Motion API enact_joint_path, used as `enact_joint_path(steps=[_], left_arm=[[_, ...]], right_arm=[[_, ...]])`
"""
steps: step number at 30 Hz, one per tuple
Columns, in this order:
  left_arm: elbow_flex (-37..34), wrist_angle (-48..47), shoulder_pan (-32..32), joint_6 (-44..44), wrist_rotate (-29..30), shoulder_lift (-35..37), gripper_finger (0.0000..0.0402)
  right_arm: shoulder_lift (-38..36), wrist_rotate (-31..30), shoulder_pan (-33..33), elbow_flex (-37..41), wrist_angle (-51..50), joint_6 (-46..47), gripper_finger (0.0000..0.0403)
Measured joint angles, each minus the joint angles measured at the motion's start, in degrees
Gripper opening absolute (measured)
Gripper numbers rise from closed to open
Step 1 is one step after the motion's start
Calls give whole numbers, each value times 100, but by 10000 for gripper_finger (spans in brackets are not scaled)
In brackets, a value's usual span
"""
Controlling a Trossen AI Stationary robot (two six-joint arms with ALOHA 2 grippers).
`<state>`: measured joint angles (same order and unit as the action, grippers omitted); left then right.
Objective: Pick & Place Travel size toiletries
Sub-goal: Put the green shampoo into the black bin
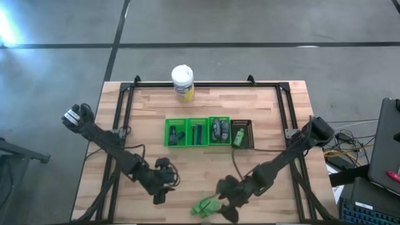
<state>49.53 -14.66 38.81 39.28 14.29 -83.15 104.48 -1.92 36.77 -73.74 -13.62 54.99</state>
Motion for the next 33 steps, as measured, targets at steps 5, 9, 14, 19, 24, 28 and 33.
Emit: enact_joint_path(steps=[5, 9, 14, 19, 24, 28, 33], left_arm=[[-88, -100, 313, 382, 481, 2, 167], [-135, -98, 417, 609, 551, 2, 167], [-213, -126, 470, 737, 698, 2, 165], [-260, -100, 470, 782, 775, 4, 165], [-296, -140, 470, 843, 773, 4, 165], [-297, -144, 470, 759, 793, 4, 165], [-298, -149, 459, 687, 838, 4, 165]], right_arm=[[629, 418, 53, -978, -192, -2443, 308], [1127, 329, 27, -1946, -1554, -3175, 293], [1781, 421, 15, -2707, -2755, -3612, 268], [2305, 877, 27, -3155, -2855, -4148, 247], [2482, 825, -22, -3516, -3342, -4394, 229], [2469, 692, -90, -3466, -3388, -4653, 219], [2470, 610, -249, -3061, -3391, -4582, 218]])
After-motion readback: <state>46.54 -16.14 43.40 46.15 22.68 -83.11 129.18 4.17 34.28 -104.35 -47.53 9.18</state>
